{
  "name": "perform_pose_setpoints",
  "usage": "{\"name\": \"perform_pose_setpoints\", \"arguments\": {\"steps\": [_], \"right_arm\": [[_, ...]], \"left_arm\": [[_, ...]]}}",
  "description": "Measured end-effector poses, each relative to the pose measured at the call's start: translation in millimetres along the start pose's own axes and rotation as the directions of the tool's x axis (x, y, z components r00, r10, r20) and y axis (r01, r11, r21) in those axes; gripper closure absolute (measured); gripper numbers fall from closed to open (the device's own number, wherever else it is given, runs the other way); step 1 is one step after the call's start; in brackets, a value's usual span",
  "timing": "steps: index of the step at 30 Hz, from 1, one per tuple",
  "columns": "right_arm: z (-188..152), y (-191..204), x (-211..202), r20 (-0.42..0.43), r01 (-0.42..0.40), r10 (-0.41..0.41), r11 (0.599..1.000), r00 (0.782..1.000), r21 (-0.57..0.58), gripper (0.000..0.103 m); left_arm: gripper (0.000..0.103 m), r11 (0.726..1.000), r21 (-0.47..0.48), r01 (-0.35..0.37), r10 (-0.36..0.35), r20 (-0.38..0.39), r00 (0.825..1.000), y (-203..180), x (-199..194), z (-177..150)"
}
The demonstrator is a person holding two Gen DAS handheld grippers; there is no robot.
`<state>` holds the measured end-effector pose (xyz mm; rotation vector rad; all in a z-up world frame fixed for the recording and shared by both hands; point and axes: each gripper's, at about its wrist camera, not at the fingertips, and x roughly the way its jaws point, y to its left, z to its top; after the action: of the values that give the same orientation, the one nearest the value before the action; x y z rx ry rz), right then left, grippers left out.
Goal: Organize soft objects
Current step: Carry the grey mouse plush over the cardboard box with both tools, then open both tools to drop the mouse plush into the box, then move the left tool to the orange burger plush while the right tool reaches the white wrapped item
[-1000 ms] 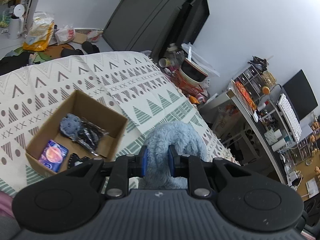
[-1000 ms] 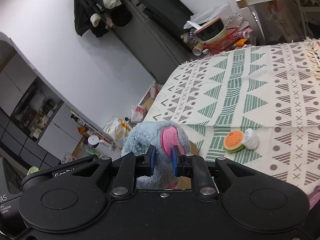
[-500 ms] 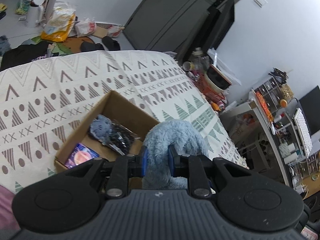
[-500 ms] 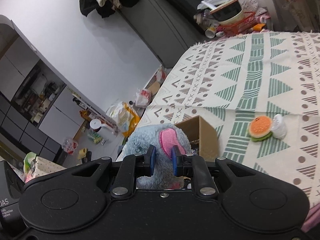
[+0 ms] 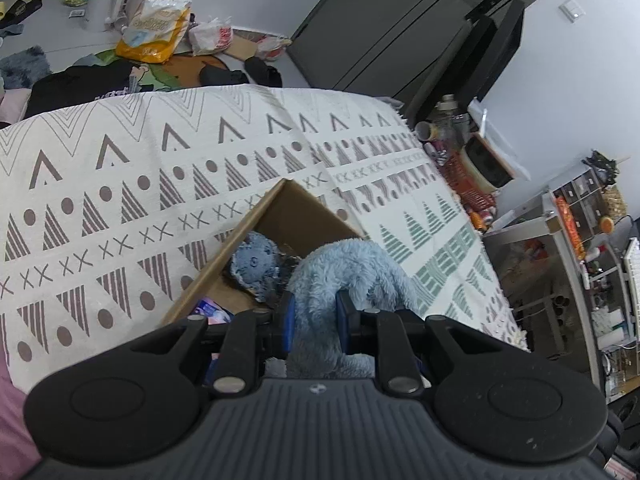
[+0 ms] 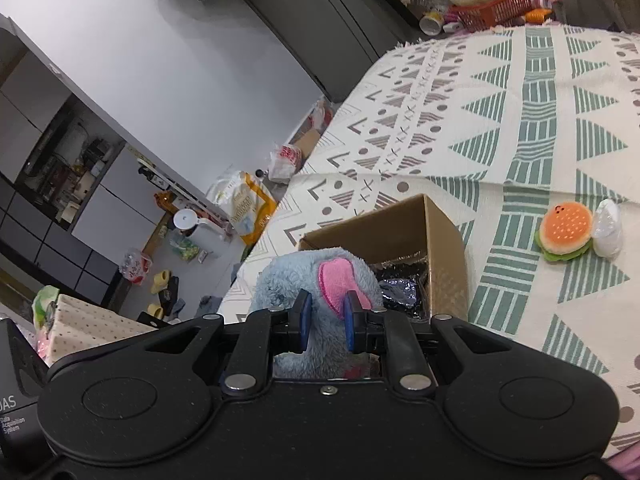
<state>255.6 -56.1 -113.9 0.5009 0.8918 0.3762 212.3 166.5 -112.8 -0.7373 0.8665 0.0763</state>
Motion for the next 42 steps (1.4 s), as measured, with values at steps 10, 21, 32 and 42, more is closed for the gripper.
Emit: {"name": "perform_pose_setpoints", "arguments": {"steps": [10, 21, 32, 42], "right_arm": [[-2, 2, 23, -0.023, 0.036, -0.038, 0.998, 0.999, -0.049, 0.067], [8, -12, -21, 0.053, 0.110, -0.107, 0.993, 0.993, -0.047, 0.023], [12, -39, -78, 0.129, 0.177, -0.170, 0.983, 0.977, -0.041, 0.006], [22, -69, -125, 0.193, 0.176, -0.169, 0.984, 0.967, -0.022, 0.000]], "left_arm": [[0.077, 0.991, -0.038, -0.127, 0.125, -0.042, 0.991, 18, 21, 12], [0.038, 0.980, 0.029, -0.196, 0.195, 0.027, 0.980, -10, 2, 4], [0.027, 0.973, 0.108, -0.204, 0.193, 0.105, 0.976, -55, -21, -25], [0.024, 0.954, 0.222, -0.203, 0.169, 0.163, 0.972, -102, -39, -49]]}}
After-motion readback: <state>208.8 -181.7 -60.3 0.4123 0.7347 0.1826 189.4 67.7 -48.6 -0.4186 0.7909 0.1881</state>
